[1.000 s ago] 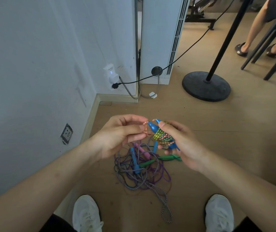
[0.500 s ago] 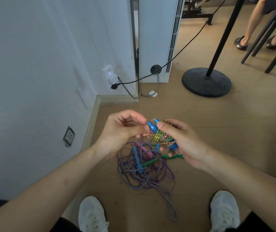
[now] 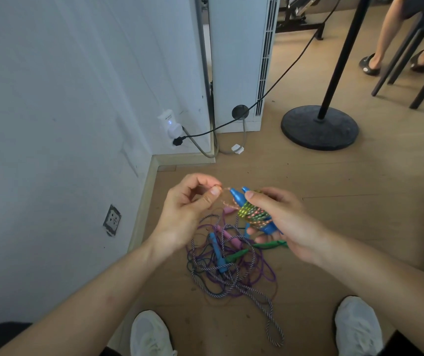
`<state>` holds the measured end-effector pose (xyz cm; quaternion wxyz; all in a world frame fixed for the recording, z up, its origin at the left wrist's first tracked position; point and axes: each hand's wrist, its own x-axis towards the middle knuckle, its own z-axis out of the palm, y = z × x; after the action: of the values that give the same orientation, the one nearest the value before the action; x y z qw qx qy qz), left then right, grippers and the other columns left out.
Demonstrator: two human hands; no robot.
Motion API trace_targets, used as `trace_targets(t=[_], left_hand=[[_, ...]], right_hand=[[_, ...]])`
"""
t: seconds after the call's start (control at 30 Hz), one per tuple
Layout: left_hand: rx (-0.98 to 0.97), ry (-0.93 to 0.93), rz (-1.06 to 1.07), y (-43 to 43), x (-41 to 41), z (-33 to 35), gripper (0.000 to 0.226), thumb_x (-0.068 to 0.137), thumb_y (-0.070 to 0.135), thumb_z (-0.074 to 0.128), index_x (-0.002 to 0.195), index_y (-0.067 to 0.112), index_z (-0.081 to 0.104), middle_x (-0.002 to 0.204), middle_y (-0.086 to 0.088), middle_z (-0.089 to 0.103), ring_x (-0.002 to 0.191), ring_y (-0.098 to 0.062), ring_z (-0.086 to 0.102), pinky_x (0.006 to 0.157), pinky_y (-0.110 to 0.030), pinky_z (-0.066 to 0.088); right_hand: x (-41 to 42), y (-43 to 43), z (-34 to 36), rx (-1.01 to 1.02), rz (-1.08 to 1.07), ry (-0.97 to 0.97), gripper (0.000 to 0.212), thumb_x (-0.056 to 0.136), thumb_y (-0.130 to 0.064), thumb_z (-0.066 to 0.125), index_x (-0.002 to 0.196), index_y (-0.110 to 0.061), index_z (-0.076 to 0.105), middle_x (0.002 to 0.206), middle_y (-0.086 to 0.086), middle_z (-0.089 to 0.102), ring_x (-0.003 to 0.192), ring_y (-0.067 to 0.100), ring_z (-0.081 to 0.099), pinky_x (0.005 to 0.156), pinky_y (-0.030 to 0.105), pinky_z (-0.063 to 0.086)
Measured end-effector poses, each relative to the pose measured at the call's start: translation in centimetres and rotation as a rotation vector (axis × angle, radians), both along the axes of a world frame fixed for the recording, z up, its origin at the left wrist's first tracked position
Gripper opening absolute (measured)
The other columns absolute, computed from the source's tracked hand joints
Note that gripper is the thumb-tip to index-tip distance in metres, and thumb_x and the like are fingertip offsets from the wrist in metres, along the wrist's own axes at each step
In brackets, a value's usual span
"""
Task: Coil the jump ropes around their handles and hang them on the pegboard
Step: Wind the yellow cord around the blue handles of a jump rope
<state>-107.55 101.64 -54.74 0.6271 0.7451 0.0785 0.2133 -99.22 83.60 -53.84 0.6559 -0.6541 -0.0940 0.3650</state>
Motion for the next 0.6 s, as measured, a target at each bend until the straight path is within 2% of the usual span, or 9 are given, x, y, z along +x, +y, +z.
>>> trace_targets(t=[0.13,0.2,0.3,0.43,0.53,0.6], left_hand=[[0.321,-0.019,-0.129,0.3,-0.5,0.6,0.005,0.093,0.013,0.067,0.098,0.013,0.069,0.082,0.005,0.060,0.073,-0.015,0.053,0.065,-0.031,0.043],[0.339,0.005,-0.181,0.2,-0.6,0.9,0.006,0.093,0.010,0.068,0.098,0.010,0.070,0.080,0.012,0.063,0.071,-0.009,0.055,0.064,-0.025,0.044],[0.192,0.013,-0.106,0.1,-0.5,1.2,0.006,0.087,0.005,0.073,0.093,0.003,0.075,0.076,0.005,0.071,0.066,-0.006,0.060,0.064,-0.017,0.047],[0.028,0.012,0.057,0.3,-0.2,1.4,0.013,0.081,0.012,0.078,0.084,-0.001,0.074,0.072,-0.013,0.073,0.063,-0.018,0.063,0.062,-0.026,0.053],[-0.130,0.082,0.104,0.6,0.2,1.2,0.021,0.077,-0.002,0.080,0.094,0.004,0.069,0.080,-0.013,0.075,0.071,-0.017,0.068,0.066,-0.023,0.055],[-0.170,0.140,0.082,0.7,0.2,1.2,0.022,0.079,-0.003,0.077,0.099,0.006,0.072,0.085,-0.011,0.076,0.074,-0.013,0.068,0.066,-0.020,0.053]], right_hand=[[0.3,0.4,-0.1,0.053,-0.160,0.091,0.027,0.093,-0.036,0.066,0.102,-0.011,0.067,0.075,0.007,0.072,0.056,0.019,0.066,0.044,0.025,0.050],[0.4,0.4,-0.2,0.083,-0.181,0.125,0.027,0.092,-0.038,0.066,0.101,-0.013,0.067,0.075,0.007,0.072,0.057,0.019,0.067,0.045,0.025,0.050],[0.4,0.4,-0.2,0.125,-0.149,0.097,0.025,0.093,-0.036,0.065,0.105,-0.015,0.068,0.081,0.007,0.072,0.064,0.021,0.069,0.053,0.030,0.054],[0.1,0.4,-0.2,0.172,-0.068,0.034,0.021,0.095,-0.029,0.062,0.110,-0.016,0.068,0.093,0.012,0.073,0.074,0.027,0.070,0.070,0.039,0.059],[0.1,0.4,0.0,0.166,0.002,0.000,0.023,0.096,-0.025,0.061,0.115,-0.014,0.067,0.108,0.019,0.072,0.083,0.028,0.069,0.078,0.039,0.054],[0.1,0.5,0.1,0.139,0.047,-0.023,0.026,0.094,-0.024,0.064,0.117,-0.014,0.066,0.112,0.020,0.071,0.087,0.027,0.069,0.080,0.040,0.053]])
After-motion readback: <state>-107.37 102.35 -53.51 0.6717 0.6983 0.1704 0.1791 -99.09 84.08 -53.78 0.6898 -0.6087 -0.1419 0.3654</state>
